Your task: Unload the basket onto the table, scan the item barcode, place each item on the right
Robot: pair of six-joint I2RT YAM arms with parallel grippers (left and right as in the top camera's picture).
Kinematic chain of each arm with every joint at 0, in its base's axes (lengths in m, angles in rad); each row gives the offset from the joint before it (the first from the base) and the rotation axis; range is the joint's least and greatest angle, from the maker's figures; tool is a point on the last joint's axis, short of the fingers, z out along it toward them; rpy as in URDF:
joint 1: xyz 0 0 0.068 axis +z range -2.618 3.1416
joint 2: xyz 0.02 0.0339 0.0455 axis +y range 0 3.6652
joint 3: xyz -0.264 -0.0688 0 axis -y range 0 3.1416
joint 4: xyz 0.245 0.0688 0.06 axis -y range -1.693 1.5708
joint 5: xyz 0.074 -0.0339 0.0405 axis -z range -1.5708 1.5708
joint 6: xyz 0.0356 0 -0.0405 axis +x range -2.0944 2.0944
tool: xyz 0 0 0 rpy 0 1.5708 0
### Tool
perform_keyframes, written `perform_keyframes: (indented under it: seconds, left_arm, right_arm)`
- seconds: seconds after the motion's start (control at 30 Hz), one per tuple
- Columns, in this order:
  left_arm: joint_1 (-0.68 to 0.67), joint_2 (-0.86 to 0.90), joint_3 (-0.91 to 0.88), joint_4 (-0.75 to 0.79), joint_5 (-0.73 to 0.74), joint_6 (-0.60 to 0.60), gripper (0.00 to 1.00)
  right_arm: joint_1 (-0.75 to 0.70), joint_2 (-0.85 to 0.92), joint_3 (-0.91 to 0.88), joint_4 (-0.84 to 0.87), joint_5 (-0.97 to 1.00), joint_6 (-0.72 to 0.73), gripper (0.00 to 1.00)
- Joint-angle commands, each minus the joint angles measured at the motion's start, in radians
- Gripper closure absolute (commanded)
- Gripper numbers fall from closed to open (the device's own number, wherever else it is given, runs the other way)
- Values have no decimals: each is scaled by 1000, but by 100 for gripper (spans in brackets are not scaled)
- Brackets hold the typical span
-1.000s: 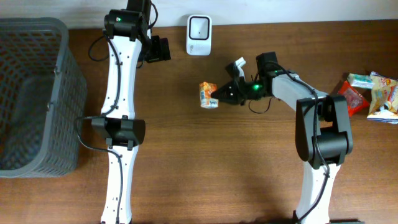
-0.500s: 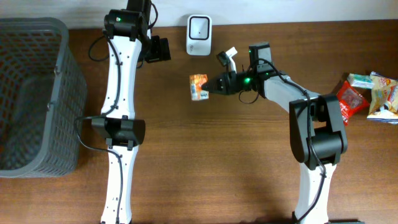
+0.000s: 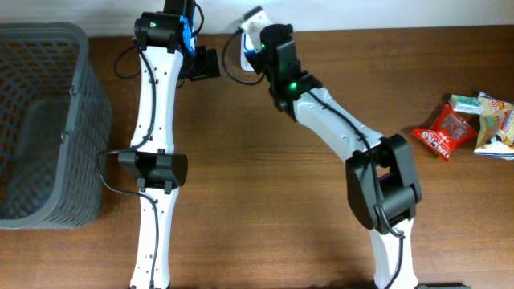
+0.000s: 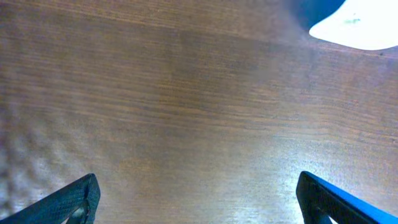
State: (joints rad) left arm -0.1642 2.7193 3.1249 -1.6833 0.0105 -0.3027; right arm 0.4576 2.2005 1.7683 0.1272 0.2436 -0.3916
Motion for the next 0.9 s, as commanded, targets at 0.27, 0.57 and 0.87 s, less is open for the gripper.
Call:
perform_keyframes:
  seconds: [0.27,0.57,0.87]
  left_arm:
    - [-3,-3,4,-1,-7,5,1]
    - [-3,-3,4,-1,-7,5,1]
    - [-3,-3,4,-1,-7,5,1]
  right_arm:
    - [-35,161,10,257,-57,-372,96]
    - [-60,111,59,259,275,-142,96]
    - [-324,-92,59,-245,977,283,96]
